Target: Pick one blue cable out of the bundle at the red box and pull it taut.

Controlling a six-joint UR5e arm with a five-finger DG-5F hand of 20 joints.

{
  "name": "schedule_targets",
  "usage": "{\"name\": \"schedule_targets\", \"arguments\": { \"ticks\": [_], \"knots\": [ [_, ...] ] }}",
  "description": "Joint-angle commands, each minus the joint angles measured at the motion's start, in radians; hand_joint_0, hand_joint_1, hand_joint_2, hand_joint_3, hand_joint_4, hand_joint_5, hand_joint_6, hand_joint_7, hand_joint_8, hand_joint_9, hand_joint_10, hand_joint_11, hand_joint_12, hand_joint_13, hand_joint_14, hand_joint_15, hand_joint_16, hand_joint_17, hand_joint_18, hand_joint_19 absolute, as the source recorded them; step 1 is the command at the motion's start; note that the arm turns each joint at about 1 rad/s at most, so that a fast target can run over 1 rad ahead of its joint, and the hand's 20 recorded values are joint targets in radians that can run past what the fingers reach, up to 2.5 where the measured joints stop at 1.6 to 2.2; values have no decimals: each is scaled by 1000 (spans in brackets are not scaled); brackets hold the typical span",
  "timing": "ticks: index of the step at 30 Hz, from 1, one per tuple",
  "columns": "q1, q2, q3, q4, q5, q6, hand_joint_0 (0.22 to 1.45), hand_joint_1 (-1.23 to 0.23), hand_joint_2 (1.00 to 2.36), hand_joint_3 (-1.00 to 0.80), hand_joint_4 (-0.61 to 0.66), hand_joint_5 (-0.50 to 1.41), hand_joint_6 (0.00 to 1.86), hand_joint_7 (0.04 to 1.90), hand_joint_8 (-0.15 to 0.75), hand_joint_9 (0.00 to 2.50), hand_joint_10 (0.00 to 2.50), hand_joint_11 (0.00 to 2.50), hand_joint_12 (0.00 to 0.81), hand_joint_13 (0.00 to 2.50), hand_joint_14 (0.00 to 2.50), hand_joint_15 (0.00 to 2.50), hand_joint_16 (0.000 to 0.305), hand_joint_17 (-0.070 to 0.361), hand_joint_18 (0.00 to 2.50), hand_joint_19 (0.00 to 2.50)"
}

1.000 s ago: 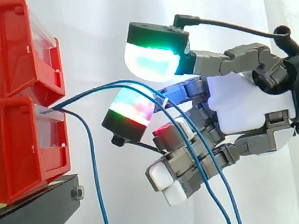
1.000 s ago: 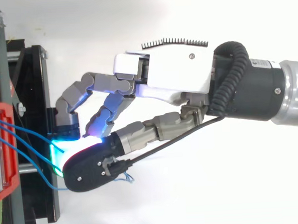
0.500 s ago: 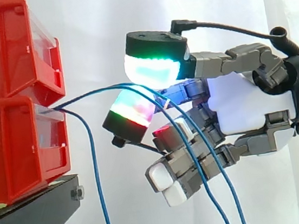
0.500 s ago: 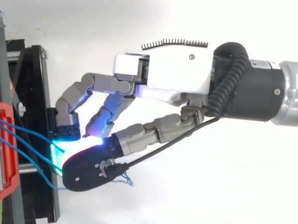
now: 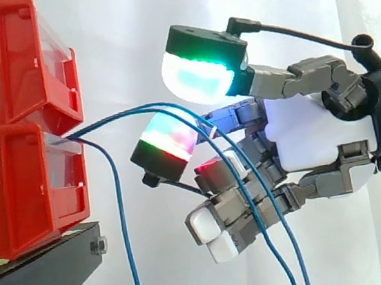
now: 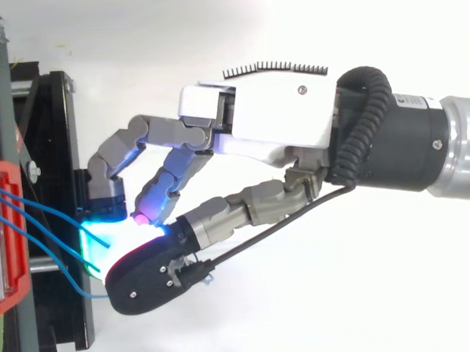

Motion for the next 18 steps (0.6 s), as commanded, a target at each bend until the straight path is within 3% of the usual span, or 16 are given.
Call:
{"name": "schedule_targets", "arguments": {
  "ticks": [1,11,18],
  "knots": [
    [1,1,0,0,0,0,511,-557,1000,-500,81,-177,891,900,317,1034,13,1149,406,846,20,615,54,123,694,424],
    [1,1,0,0,2,0,531,-602,1000,-500,70,-173,892,933,310,1033,13,1151,400,838,19,619,53,120,678,428],
    [1,1,0,0,2,0,581,-678,1016,-260,46,-170,907,974,298,1033,14,1167,389,837,21,615,51,114,675,428]
  ]
}}
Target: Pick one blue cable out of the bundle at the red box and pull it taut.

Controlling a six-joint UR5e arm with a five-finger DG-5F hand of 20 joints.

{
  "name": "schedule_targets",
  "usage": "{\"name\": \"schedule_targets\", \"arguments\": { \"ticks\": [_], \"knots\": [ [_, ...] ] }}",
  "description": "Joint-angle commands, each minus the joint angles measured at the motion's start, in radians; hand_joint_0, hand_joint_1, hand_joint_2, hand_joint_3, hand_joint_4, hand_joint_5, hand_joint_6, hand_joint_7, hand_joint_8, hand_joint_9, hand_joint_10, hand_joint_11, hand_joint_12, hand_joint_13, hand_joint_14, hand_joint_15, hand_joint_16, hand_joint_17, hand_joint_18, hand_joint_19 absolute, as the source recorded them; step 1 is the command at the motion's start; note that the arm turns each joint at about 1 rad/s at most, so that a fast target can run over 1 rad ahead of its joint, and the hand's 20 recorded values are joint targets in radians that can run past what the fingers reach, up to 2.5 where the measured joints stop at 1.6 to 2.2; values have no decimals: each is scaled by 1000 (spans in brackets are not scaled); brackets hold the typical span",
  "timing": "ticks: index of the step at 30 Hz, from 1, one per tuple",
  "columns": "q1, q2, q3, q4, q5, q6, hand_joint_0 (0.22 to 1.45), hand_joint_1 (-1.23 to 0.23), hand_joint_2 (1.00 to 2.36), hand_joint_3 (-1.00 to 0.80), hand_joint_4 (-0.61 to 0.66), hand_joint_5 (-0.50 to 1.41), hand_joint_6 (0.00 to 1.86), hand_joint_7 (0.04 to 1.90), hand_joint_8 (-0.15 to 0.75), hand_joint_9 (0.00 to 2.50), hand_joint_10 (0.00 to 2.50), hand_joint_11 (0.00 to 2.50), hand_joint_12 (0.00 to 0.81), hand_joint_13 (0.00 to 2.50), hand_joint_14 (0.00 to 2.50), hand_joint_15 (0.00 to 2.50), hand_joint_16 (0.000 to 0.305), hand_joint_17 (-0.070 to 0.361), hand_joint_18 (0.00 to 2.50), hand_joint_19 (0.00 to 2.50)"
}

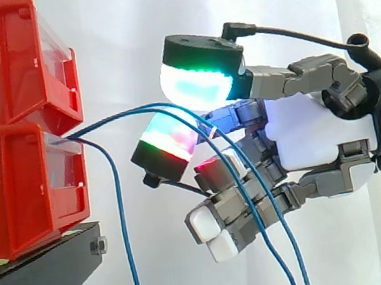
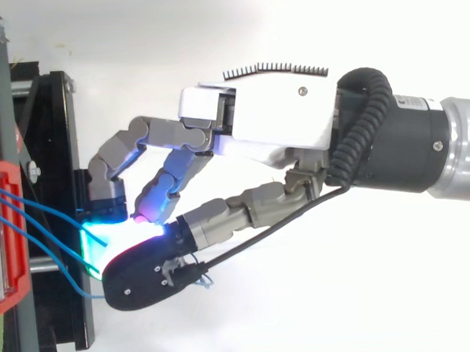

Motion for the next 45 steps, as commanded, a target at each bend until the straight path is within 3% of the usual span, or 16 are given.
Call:
{"name": "schedule_targets", "arguments": {
  "ticks": [1,15,27,37,45],
  "knots": [
    [0,0,0,0,0,0,587,-692,1017,-244,46,-170,908,983,294,1029,14,1165,385,838,19,618,50,113,675,426],
    [-2,0,0,0,-1,3,603,-743,1025,-69,-54,-160,933,987,289,1033,14,1161,381,843,19,603,49,110,700,406],
    [-5,10,1,-14,-6,4,609,-749,1026,-51,-59,-155,932,1008,289,1014,15,1125,379,834,21,604,49,109,697,404],
    [-3,33,1,-78,-6,-11,609,-748,1026,-54,-59,-155,933,1005,284,983,17,1061,378,809,21,591,48,108,682,399],
    [-3,37,0,-213,-9,-17,608,-750,1026,-41,-72,-155,932,1016,287,964,16,1024,380,800,19,580,48,108,674,385]
  ]
}}
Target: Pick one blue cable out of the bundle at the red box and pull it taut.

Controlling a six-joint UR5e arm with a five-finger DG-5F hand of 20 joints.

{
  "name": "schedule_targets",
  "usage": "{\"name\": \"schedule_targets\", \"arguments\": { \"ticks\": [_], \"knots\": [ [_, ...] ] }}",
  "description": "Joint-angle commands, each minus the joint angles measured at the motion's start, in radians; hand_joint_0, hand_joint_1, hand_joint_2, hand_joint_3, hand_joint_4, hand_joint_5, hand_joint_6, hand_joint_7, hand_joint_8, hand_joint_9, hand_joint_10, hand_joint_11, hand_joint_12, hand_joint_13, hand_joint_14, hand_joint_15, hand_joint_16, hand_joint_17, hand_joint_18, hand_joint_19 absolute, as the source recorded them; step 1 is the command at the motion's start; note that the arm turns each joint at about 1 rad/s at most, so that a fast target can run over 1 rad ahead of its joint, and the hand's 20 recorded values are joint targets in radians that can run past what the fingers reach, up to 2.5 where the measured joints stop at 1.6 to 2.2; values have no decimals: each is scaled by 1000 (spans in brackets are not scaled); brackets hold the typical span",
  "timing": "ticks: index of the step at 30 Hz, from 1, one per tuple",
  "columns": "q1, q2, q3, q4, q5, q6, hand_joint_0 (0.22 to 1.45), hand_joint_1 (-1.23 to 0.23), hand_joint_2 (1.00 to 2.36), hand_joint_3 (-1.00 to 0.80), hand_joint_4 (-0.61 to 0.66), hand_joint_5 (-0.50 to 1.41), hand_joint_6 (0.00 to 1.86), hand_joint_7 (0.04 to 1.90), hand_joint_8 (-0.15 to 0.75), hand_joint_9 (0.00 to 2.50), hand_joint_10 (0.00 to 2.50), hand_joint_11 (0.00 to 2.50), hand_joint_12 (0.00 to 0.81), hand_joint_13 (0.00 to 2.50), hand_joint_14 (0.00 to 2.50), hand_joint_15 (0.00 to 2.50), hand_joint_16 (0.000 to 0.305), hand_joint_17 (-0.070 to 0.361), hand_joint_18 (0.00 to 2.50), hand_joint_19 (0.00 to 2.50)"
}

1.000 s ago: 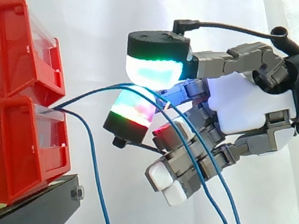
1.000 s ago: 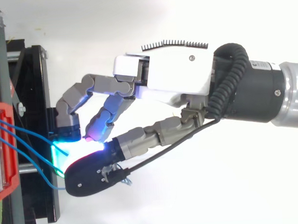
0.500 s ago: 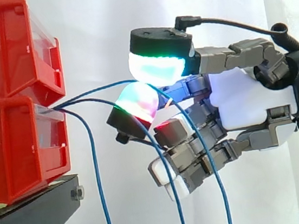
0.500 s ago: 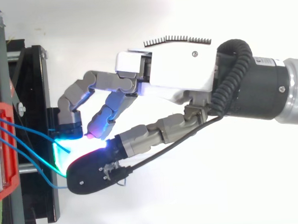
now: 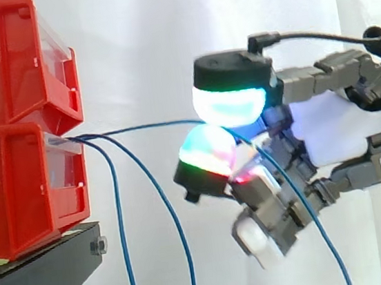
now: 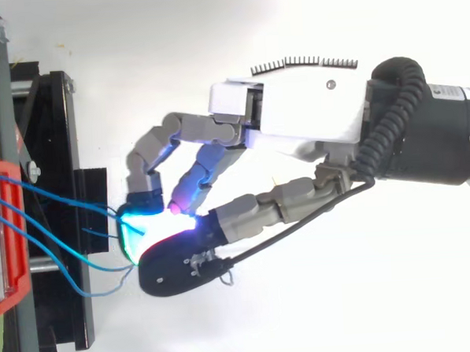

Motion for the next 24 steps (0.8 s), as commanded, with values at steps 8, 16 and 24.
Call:
{"name": "schedule_targets", "arguments": {
  "ticks": [8,16,24],
  "knots": [
    [-6,0,-45,-89,0,4,628,-776,1029,23,-135,-154,935,1134,287,955,17,1016,378,790,18,570,48,108,674,375],
    [-6,1,-80,-20,1,27,650,-777,1030,57,-192,-159,954,1177,291,959,16,1015,376,789,20,570,48,107,679,375],
    [-6,0,-79,42,5,21,663,-777,1029,41,-203,-167,970,1155,292,955,17,1012,376,789,18,568,47,107,680,369]
  ]
}}
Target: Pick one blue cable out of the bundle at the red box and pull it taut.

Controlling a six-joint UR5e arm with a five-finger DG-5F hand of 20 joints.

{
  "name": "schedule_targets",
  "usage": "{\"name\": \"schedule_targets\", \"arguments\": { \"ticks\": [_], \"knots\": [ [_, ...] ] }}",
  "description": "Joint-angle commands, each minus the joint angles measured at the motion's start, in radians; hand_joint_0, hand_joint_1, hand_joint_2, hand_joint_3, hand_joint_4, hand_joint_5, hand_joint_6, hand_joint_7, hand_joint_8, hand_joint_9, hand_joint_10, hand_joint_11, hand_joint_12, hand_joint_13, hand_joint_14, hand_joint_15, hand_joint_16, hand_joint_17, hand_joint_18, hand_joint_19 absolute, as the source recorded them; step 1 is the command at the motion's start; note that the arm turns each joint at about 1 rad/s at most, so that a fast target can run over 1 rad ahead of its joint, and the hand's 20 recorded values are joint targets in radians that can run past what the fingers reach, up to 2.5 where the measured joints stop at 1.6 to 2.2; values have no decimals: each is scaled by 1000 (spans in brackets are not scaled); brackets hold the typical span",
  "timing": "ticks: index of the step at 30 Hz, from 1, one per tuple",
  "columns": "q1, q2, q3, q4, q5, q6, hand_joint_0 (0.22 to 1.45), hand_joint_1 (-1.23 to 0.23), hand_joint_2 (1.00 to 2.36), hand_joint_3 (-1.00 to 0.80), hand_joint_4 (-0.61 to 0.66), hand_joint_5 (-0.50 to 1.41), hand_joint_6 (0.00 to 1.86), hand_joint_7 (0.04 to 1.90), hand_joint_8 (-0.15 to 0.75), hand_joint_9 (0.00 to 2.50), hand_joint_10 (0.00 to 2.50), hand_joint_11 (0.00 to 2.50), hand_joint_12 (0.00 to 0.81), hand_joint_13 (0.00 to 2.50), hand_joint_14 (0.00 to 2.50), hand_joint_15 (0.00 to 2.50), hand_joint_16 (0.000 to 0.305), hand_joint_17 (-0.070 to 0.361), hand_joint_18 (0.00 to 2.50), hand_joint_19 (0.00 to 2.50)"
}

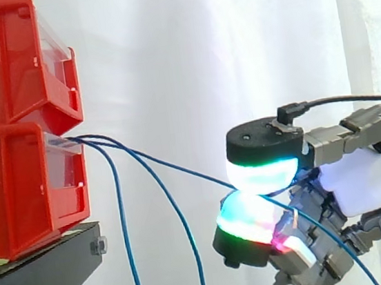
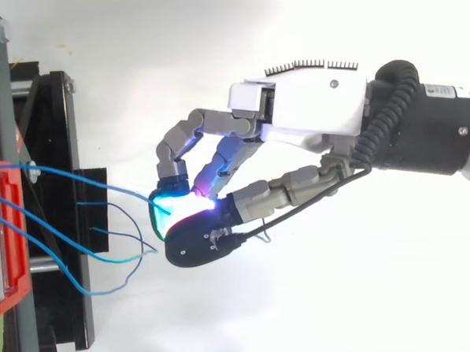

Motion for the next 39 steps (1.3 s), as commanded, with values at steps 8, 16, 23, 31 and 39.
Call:
{"name": "schedule_targets", "arguments": {
  "ticks": [8,16,23,31,39],
  "knots": [
    [0,0,-1,27,1,-4,689,-765,1029,22,-219,-175,979,1203,293,943,16,1008,376,786,19,566,47,106,673,378],
    [3,0,-1,28,2,-4,700,-758,1029,12,-224,-178,983,1213,295,935,16,1003,376,781,18,567,47,105,668,376],
    [3,0,-2,28,1,-4,700,-755,1029,14,-223,-179,985,1206,296,935,15,992,377,780,18,566,47,105,667,382],
    [3,0,-2,30,1,-4,699,-753,1029,17,-224,-179,986,1199,299,935,15,1005,377,778,19,566,47,105,666,384],
    [3,0,-2,30,1,-4,699,-749,1028,15,-229,-179,987,1195,299,936,15,1006,377,777,19,568,47,105,666,382]
  ]
}}
